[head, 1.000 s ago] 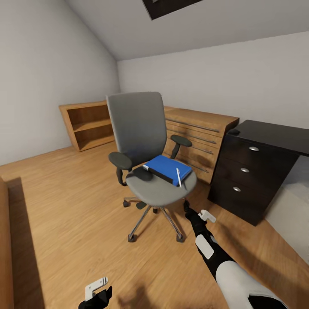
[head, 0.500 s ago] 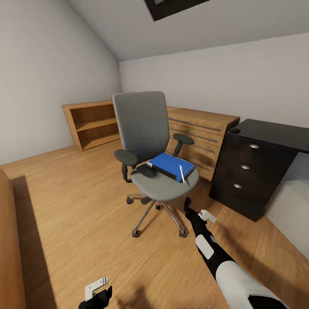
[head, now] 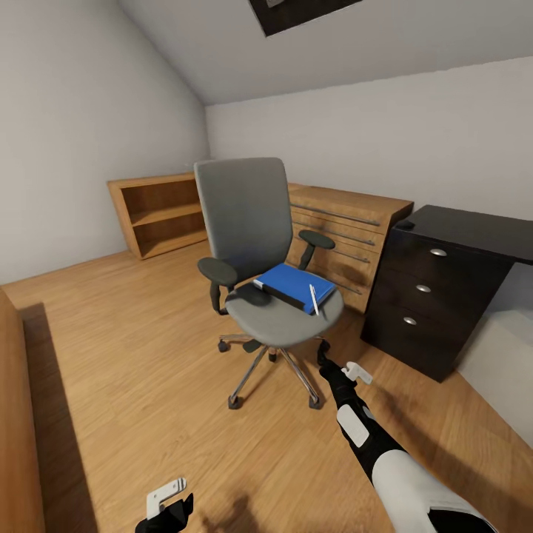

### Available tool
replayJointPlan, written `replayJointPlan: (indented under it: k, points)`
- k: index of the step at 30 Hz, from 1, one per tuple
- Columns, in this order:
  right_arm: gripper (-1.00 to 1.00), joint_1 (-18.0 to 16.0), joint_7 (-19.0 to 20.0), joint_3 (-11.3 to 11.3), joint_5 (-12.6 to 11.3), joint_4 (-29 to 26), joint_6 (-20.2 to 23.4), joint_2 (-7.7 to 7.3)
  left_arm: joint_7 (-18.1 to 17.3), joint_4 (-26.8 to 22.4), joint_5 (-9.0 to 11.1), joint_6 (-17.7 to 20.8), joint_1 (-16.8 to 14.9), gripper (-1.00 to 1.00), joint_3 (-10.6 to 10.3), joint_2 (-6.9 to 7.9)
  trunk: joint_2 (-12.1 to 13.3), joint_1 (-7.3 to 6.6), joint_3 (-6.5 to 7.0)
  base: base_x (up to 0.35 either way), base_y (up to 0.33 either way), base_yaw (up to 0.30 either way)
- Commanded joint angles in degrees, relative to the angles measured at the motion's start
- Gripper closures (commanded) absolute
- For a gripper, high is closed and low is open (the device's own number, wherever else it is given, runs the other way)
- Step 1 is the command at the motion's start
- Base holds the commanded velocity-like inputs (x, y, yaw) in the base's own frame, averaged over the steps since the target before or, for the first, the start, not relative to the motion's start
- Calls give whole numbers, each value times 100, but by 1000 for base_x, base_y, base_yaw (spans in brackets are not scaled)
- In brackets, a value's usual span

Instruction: In the bedroom, organize the workspace by keeping the computer under the desk, ensuring the monitor is on the desk, placing the keyboard on the desk next to the monitor, placing the mouse on the desk next to the keyboard, moving the folder from the swivel chair onto the desk next to the mouse, stacking the notebook on top of the folder with the pen on top of the notebook, and positioning the swivel chair next to the desk.

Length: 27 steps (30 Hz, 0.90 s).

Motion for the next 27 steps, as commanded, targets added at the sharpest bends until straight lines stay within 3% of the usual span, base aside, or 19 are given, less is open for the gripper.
replayJointPlan:
  k: [1,17,27]
  points:
    - [-100,-4,57,-26,-60,7,-8,4,43,1,48,-26,-3,-100,-48,5,-2,-1,-5,0,0,0]
    - [-100,-4,57,-25,-61,7,1,4,37,2,48,-26,-3,-100,-48,5,-2,-1,-5,0,2,0]
    - [-100,-4,57,-18,-53,41,1,4,40,1,48,-26,-3,-100,-48,5,-2,-1,-5,0,121,0]
